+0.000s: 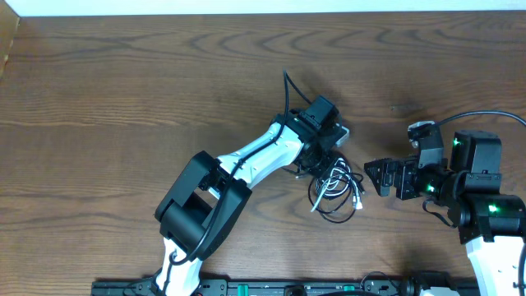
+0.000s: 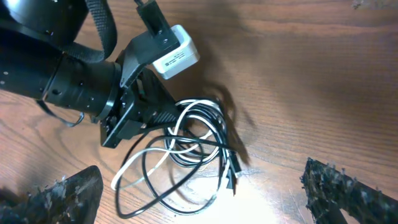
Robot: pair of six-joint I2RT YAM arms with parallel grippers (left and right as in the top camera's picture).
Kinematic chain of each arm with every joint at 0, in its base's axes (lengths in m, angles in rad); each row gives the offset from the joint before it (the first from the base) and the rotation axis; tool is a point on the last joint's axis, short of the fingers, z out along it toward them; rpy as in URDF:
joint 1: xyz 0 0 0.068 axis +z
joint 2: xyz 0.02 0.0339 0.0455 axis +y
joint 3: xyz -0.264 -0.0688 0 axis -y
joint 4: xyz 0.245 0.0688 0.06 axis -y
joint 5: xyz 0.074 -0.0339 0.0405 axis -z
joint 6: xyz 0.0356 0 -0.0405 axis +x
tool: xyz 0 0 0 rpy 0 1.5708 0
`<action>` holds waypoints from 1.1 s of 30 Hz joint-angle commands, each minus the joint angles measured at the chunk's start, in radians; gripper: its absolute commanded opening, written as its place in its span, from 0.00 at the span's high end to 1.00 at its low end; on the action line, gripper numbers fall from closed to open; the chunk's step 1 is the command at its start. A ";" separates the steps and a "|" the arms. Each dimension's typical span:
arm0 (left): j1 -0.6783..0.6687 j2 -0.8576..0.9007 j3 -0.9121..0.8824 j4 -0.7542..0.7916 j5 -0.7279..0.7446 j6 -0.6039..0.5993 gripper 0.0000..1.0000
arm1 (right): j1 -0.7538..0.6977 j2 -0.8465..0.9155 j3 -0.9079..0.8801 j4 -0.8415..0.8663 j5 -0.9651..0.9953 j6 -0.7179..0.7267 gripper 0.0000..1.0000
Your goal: Untangle cables
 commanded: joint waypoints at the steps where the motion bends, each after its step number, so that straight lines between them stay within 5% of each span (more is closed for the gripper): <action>1: 0.022 -0.085 0.008 -0.014 0.018 -0.006 0.93 | 0.006 0.000 0.011 -0.006 0.023 -0.005 0.01; 12: 0.095 -0.426 0.008 -0.117 0.197 -0.005 0.93 | 0.006 0.000 0.011 0.016 0.022 -0.004 0.01; 22: 0.093 -0.486 0.008 -0.236 0.216 -0.005 0.93 | 0.006 0.000 0.011 0.113 -0.143 0.013 0.01; 33: 0.087 -0.486 0.008 -0.133 0.377 -0.005 0.93 | 0.006 0.000 0.011 0.143 -0.290 0.545 0.01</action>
